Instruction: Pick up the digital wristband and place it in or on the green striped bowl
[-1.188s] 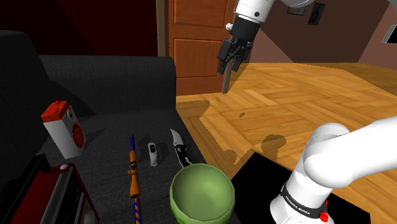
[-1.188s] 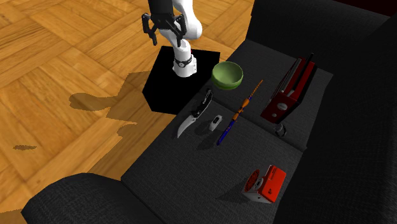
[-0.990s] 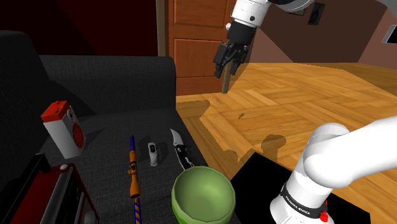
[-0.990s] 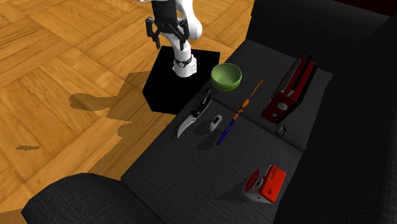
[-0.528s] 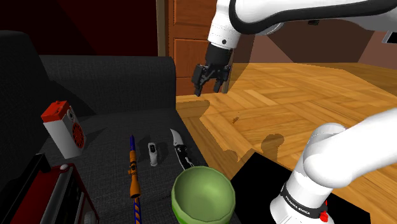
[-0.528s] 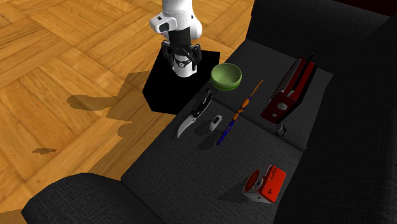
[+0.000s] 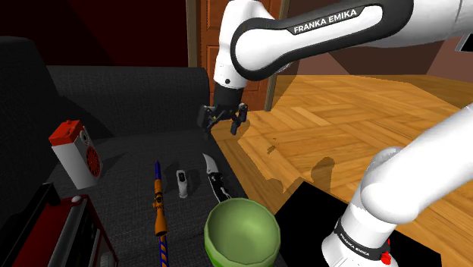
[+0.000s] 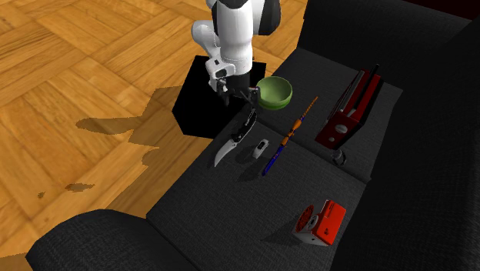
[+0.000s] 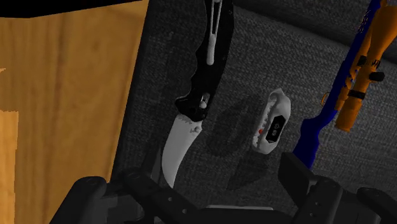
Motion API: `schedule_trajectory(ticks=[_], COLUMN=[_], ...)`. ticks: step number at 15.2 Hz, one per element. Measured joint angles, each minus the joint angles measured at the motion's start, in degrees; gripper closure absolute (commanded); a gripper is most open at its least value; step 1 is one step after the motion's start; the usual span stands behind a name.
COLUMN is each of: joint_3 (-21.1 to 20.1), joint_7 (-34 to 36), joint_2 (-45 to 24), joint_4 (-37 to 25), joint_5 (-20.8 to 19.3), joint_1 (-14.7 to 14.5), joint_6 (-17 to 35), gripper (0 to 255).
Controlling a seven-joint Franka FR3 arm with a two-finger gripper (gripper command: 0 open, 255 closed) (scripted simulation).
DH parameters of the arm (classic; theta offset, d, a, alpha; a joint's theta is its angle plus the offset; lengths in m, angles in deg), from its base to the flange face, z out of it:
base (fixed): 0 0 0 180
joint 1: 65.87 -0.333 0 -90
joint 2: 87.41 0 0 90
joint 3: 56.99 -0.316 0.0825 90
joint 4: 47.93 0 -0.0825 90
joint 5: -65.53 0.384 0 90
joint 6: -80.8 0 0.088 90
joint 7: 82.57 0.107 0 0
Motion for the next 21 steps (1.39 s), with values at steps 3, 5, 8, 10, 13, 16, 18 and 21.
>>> schedule_trajectory(ticks=[3,5,8,10,13,16,18,21], joint_3=[-3.34,-5.31,-7.55,-8.84,-10.14,-10.09,-9.96,-9.78], joint_7=[5.36,8.97,14.17,18.14,24.4,26.15,26.91,28.01], joint_2=[-5.55,-10.0,-16.17,-21.07,-27.87,-30.5,-31.96,-33.71], joint_4=[-1.09,-2.62,-4.51,-6.32,-9.6,-9.46,-9.3,-8.78], joint_5=[-0.42,-1.48,-3.55,-5.77,-9.43,-11.03,-12.06,-13.4], joint_1=[0.39,0.91,1.43,1.61,0.91,0.59,0.39,-0.01], joint_6=[3.62,5.89,8.94,11.04,13.04,15.31,16.71,18.71], gripper=[0,0,0,0,0,0,0,0])
